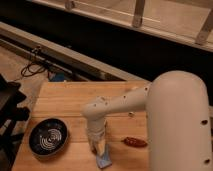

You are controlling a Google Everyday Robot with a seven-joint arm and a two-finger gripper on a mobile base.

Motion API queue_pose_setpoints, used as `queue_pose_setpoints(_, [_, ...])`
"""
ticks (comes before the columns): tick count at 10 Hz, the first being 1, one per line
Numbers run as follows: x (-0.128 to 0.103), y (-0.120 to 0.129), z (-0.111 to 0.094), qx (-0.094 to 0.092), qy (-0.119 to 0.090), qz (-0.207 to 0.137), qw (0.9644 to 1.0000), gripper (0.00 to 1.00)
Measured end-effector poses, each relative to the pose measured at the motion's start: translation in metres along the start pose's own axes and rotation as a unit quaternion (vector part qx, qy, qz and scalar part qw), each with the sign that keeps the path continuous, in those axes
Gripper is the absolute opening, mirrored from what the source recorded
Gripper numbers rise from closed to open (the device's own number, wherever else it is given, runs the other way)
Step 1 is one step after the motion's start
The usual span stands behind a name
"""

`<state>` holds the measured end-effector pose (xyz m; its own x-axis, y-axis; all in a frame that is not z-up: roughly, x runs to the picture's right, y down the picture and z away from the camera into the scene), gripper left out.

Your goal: Place the white sponge in the ceramic bowl

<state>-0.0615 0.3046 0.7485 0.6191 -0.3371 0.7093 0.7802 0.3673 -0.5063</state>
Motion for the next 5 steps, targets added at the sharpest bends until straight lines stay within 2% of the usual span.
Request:
queue_pose_setpoints(3, [-0.013,-0.024,-0.039,0.037,0.020,-0.036,0.9985,0.00])
queue_pose_setpoints(5, [-0.020,-0.041,-0.058,0.054,0.035,-0.058,0.9962,0.00])
